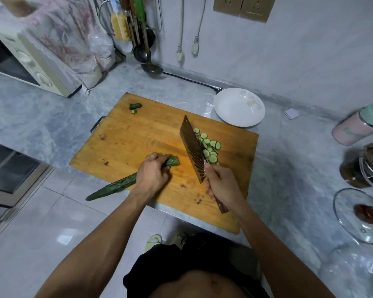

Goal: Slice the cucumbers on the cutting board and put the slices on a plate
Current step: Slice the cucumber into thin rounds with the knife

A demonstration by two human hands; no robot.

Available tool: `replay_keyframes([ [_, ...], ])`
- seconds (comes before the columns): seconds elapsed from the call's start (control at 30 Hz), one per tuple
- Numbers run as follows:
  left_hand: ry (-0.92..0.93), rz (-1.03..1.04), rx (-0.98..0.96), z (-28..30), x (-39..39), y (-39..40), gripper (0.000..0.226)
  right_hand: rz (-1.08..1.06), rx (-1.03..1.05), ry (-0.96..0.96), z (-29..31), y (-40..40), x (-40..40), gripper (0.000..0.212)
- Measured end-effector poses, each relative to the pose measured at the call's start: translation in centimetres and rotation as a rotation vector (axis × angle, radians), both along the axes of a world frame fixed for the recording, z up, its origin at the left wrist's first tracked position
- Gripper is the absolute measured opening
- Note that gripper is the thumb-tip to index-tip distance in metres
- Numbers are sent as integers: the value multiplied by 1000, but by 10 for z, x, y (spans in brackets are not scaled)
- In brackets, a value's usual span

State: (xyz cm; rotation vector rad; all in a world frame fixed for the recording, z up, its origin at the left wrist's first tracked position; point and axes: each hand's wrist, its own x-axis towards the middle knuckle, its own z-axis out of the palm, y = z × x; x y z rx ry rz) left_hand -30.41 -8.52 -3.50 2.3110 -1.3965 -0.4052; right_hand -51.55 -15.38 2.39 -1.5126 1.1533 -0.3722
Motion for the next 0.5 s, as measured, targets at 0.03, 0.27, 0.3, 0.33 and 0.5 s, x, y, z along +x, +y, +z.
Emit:
replay_keyframes([
  [0.03, -23, -9, 1, 0, -4, 0, 46, 24, -19, 5, 0, 3, 2, 42],
  [0.27, -99, -50, -210, -13, -8, 9, 26, 144, -156, 26, 1, 25, 2, 45],
  [0.3, -108, -21, -202, -12, -9, 8, 26, 152, -165, 24, 3, 27, 2, 44],
  [0.33, -103, 22, -181, -10, -12, 6, 26, 157, -180, 24, 4, 29, 2, 43],
  [0.5, -98, 146, -113, -3, -21, -6, 30, 213, -286, 25, 14, 35, -1, 35],
])
